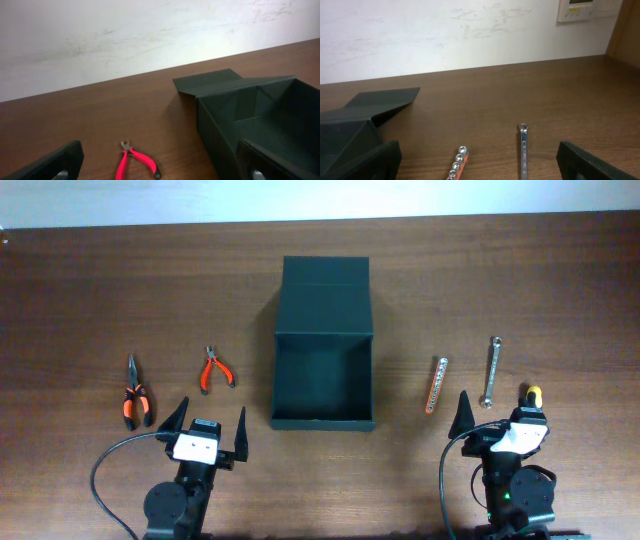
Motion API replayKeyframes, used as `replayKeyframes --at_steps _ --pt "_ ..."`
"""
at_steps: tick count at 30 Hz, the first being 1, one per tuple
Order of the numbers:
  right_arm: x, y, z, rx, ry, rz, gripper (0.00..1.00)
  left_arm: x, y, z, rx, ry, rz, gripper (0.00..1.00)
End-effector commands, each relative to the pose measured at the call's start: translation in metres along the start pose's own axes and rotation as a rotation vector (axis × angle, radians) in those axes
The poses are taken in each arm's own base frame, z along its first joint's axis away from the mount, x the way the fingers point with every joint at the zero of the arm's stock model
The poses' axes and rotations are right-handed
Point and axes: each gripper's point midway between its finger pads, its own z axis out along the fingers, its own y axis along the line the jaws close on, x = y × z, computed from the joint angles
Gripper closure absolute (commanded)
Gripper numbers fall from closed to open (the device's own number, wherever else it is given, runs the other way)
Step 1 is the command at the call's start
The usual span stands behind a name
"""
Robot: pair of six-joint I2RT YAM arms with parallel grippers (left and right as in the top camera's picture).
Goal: Pack container
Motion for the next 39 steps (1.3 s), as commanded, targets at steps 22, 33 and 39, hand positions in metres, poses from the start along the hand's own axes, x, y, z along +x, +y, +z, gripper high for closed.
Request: replayKeyframes --at_steps 22,33,39 --pt "-0.012 0.048 -0.018 -0.273 0.111 0.137 0.01 -0.024 -0.015 -0.009 0.101 0.028 -0.174 0.01" --pt "-0.066 0.064 -0.019 -0.254 0.526 0.123 0.01 -0.064 -0.012 -0.010 0.130 0.398 -0.213 0.01" --pt "-0.070 0.068 0.001 -0.170 0.918 0.110 0.01 -0.060 -0.011 0.004 0.167 0.711 -0.181 0.01"
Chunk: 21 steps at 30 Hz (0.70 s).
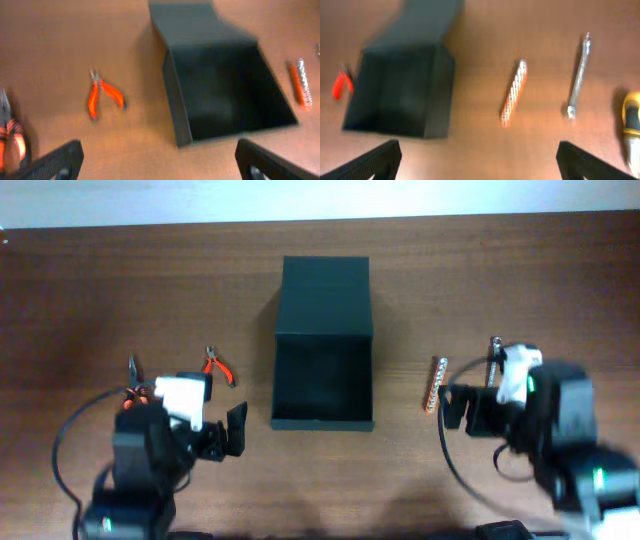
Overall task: Pack container
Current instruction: 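Move the right gripper down and grasp the orange socket rail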
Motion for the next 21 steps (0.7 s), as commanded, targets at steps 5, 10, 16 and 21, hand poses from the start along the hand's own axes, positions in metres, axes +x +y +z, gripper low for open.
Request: replayKeyframes --at_steps 5,10,16,21 --pt "-0.022 0.005 0.028 0.046 0.309 0.060 0.01 -0.020 -0.001 0.015 0.024 0.284 0.053 0.01" --pt "-0.015 -0.007 0.083 0.093 0.456 0.087 0.01 -0.014 0.003 0.041 0.028 0.412 0.030 0.01" --pt "-0.002 -0.039 0.137 0.255 0.553 0.130 0.02 -0.006 0.006 0.055 0.026 0.471 0.020 0.01" --pt "0.007 -0.049 0.173 0.273 0.595 0.109 0.01 -0.008 0.010 0.057 0.007 0.460 0.027 0.01"
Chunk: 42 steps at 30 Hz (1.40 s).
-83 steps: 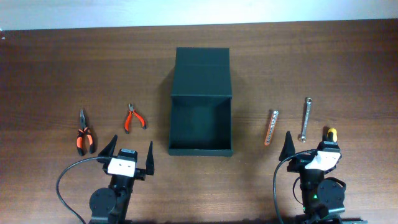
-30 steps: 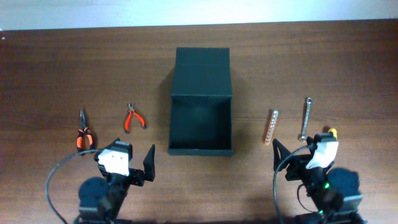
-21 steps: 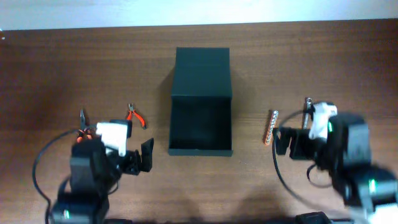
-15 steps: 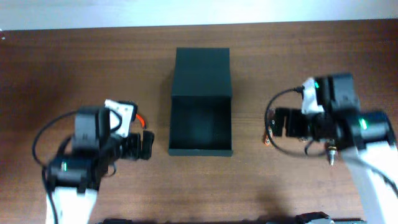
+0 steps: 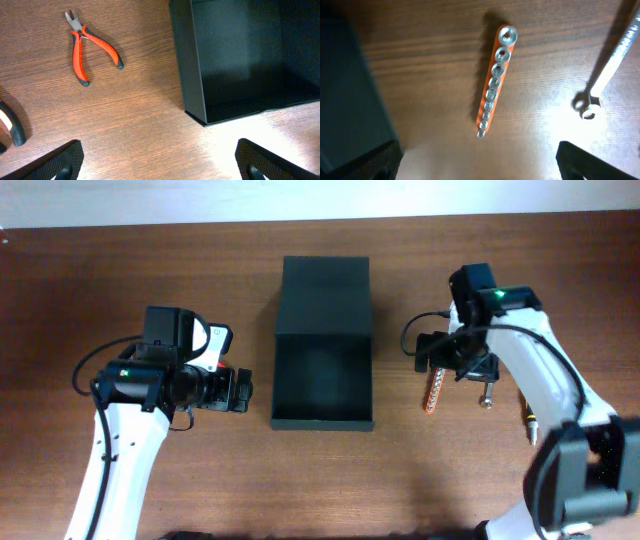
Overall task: Pack container
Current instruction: 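Move the right gripper down and grasp the orange socket rail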
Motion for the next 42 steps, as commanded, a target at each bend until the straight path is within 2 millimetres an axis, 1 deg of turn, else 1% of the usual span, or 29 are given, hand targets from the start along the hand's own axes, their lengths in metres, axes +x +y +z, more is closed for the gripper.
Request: replayKeyframes --at_steps 1,4,7,11,15,18,22,31,39,41,42 --pt "-0.014 -0.006 0.018 0.043 0.001 0.011 0.01 -0.008 0.000 -0.005 -0.010 -0.030 0.029 0.01" --pt "-0.022 -0.005 0.034 0.045 0.005 0.011 0.01 -0.010 0.000 -0.005 -0.010 -0.036 0.031 0.01" --pt "-0.030 -0.004 0.042 0.040 -0.013 0.010 0.01 -0.010 0.000 -0.005 -0.011 -0.036 0.030 0.01" --pt "-0.038 -0.001 0.045 0.031 -0.042 0.008 0.01 -0.010 0.000 -0.005 -0.011 -0.036 0.031 0.01" --pt "-0.039 -0.002 0.047 0.029 -0.048 0.021 0.01 -0.009 0.003 -0.005 -0.026 -0.035 0.030 0.01" --pt "-0.035 -0.003 0.053 0.027 -0.041 0.024 0.01 -0.009 0.003 -0.005 -0.031 -0.034 0.030 0.01" --pt "-0.024 -0.008 0.062 0.037 -0.008 0.061 0.01 -0.009 0.004 -0.005 -0.032 -0.034 0.030 0.01" --pt "-0.007 -0.017 0.080 0.049 0.028 0.082 0.01 -0.009 0.004 -0.005 -0.032 -0.034 0.030 0.01" --pt "0.001 -0.020 0.096 0.048 0.029 0.081 0.00 -0.009 0.004 -0.005 -0.032 -0.034 0.030 0.01" --pt "0.003 -0.021 0.098 0.049 0.031 0.081 0.04 -0.009 0.004 -0.005 -0.032 -0.034 0.030 0.01" --pt "0.005 -0.022 0.100 0.051 0.036 0.082 0.12 -0.009 0.004 -0.005 -0.032 -0.034 0.030 0.01"
